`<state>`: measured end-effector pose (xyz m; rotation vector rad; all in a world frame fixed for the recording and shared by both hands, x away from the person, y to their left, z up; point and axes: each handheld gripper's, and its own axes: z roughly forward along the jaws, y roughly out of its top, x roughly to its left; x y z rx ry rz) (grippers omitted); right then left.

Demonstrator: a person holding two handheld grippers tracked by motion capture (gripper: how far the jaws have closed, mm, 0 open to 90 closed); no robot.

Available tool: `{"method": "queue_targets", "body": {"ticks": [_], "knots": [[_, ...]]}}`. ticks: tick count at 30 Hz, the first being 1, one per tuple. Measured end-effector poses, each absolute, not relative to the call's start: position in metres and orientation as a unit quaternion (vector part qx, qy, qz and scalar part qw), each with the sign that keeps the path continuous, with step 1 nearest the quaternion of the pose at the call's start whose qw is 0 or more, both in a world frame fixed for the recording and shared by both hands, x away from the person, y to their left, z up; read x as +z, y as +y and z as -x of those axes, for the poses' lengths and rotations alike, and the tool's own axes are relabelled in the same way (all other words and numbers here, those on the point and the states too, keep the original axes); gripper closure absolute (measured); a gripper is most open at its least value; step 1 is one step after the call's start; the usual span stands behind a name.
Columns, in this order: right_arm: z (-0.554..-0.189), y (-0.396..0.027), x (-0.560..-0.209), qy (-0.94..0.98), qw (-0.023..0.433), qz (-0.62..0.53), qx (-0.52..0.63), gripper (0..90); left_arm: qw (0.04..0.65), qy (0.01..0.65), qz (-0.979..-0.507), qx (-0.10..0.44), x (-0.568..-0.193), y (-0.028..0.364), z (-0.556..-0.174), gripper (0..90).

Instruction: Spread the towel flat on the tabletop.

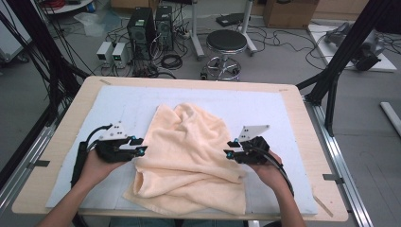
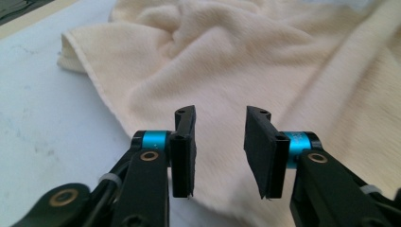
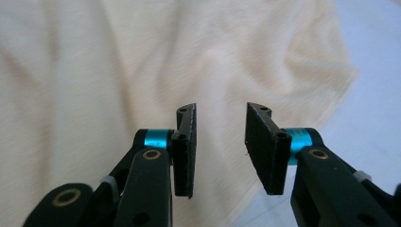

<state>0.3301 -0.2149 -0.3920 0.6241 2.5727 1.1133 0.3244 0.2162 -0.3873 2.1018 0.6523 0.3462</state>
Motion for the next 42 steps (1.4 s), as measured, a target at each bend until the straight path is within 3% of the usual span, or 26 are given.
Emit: {"method": "queue_targets", "body": {"ticks": [12,18,21,23,31,42], "knots": [[-0.383,-0.202,-0.430,0.896,0.113,-0.232,0.361,62.2,0.383,0.281,-0.872,0.119,-0.433,0.191,-0.365,51.4],[-0.383,-0.199,-0.435,0.899,0.090,-0.240,0.354,76.5,0.378,0.288,-0.872,0.117,-0.437,0.190,-0.365,62.6],[-0.383,-0.198,-0.434,0.901,0.096,-0.238,0.349,84.6,0.376,0.273,-0.877,0.120,-0.436,0.186,-0.362,77.9],[-0.383,-0.200,-0.433,0.902,0.093,-0.238,0.348,86.6,0.371,0.267,-0.881,0.126,-0.435,0.185,-0.360,83.5],[-0.364,-0.215,-0.419,0.898,0.102,-0.238,0.356,87.2,0.385,0.270,-0.874,0.122,-0.421,0.194,-0.345,85.7],[-0.307,-0.220,-0.410,0.909,0.090,-0.198,0.356,86.4,0.404,0.243,-0.876,0.104,-0.404,0.210,-0.287,85.6]]}}
